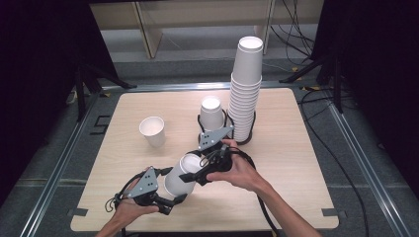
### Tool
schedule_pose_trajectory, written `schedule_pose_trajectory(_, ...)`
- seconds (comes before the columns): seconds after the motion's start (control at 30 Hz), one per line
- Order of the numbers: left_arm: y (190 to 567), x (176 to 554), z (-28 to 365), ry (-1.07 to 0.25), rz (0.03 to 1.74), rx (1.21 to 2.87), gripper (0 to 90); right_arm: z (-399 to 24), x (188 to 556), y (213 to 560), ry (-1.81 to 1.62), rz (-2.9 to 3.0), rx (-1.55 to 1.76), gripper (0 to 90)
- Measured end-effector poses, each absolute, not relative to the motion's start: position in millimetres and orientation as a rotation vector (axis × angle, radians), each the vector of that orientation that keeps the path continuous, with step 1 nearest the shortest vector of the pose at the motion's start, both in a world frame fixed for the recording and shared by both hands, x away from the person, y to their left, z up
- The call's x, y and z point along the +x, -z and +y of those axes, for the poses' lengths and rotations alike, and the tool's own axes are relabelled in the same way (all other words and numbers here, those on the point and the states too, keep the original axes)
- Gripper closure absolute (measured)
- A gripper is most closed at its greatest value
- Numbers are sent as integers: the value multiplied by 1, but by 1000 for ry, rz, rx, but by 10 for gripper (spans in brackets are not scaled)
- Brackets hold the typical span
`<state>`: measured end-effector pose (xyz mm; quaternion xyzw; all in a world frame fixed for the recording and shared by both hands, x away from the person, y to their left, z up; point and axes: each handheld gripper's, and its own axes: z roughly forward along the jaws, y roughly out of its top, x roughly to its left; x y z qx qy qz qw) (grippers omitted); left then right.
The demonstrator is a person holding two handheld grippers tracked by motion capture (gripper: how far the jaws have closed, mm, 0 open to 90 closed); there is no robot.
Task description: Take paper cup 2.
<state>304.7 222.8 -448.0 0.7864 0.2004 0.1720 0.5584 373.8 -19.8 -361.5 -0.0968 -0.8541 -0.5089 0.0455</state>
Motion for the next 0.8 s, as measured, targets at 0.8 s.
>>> schedule_pose_trajectory(0.8, 446, 308, 230, -397, 551, 1649, 0, -46, 382, 383, 1881, -2183, -502, 255)
